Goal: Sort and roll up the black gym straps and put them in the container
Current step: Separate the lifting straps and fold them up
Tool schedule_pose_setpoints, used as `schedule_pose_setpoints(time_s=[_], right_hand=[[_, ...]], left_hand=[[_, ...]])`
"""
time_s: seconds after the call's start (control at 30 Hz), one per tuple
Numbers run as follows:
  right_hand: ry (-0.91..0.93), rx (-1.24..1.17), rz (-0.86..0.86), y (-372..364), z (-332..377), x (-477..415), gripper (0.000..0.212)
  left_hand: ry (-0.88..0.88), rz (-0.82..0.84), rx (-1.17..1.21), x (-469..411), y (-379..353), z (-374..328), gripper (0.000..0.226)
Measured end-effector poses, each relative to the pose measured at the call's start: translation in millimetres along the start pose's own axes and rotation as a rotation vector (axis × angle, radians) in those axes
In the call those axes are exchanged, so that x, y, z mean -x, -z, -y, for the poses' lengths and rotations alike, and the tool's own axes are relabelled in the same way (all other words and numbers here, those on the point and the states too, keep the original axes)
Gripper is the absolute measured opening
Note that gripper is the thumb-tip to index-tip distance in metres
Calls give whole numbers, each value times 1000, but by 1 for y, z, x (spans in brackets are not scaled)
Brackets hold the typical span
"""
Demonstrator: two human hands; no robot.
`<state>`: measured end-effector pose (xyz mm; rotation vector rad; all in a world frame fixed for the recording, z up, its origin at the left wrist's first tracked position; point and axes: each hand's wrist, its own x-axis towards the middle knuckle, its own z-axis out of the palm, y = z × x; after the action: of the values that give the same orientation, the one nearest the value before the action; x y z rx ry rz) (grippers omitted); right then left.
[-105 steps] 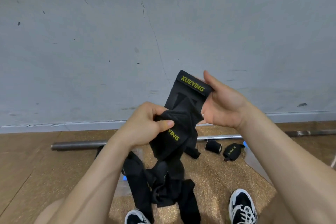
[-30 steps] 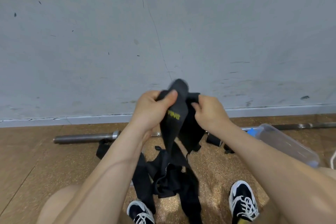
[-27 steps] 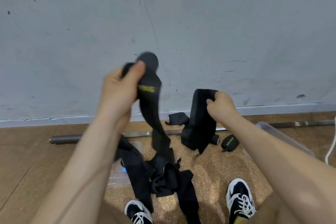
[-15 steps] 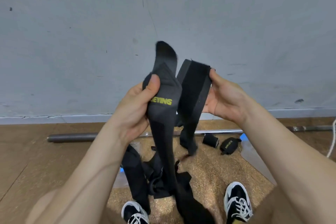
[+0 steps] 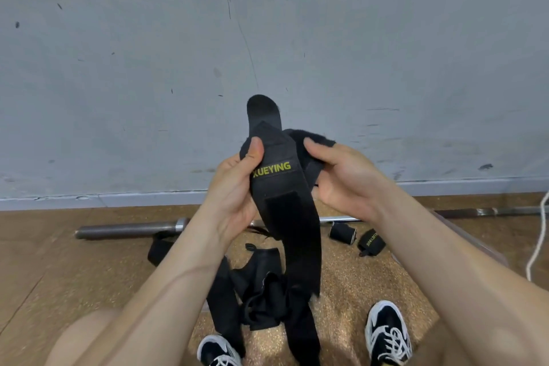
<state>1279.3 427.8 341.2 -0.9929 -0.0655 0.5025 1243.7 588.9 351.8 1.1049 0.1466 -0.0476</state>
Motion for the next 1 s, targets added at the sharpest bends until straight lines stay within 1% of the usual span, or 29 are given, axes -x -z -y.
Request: schedule_pose_setpoints(time_s=[0.03, 0.1, 0.13, 0.17, 0.2, 0.23, 0.27, 0.3, 0.33, 0.4, 0.47, 0.5, 0.6, 0.7, 0.8, 1.0], right_hand=[[29, 2, -81, 3, 0, -2, 32], [82, 54, -291, 13, 2, -6, 29], [114, 111, -364, 18, 4, -8, 28], [144, 168, -397, 21, 7, -8, 26], [165, 213, -389, 24, 9, -8, 24], [161, 237, -341, 23, 11, -7, 24], [133, 239, -271, 20, 13, -6, 26], [93, 228, -196, 17, 14, -4, 29], [48, 210, -126, 13, 14, -2, 34], [-28, 174, -15, 7, 14, 2, 55], [-41, 140, 54, 4, 11, 2, 74], [-28, 123, 63, 3, 10, 2, 76], [13, 68, 56, 2, 8, 2, 67], [10, 69, 80, 0, 7, 2, 60], [24, 63, 72, -1, 5, 1, 54], [47, 22, 53, 0, 5, 0, 54]], left_hand=[[-20, -3, -11, 0, 0, -4, 37], [-91, 11, -26, 1, 2, -16, 30], [-125, 27, -24, 2, 3, -22, 28], [-145, 54, -17, 3, 4, -27, 29], [-155, 87, -15, 4, 6, -28, 34], [-154, 126, -20, 6, 4, -28, 40], [-147, 166, -33, 8, 2, -25, 38], [-138, 193, -52, 8, -1, -21, 28], [-131, 194, -64, 7, -5, -17, 21], [-106, 169, -72, 2, -7, -7, 26], [-86, 137, -91, -1, -6, 0, 26], [-82, 125, -116, -2, -6, 4, 23], [-100, 69, -175, -4, -6, 10, 15], [-123, 37, -183, -5, -6, 11, 15], [-129, 34, -178, -5, -4, 12, 17], [-120, 77, -148, -4, -6, 13, 18]])
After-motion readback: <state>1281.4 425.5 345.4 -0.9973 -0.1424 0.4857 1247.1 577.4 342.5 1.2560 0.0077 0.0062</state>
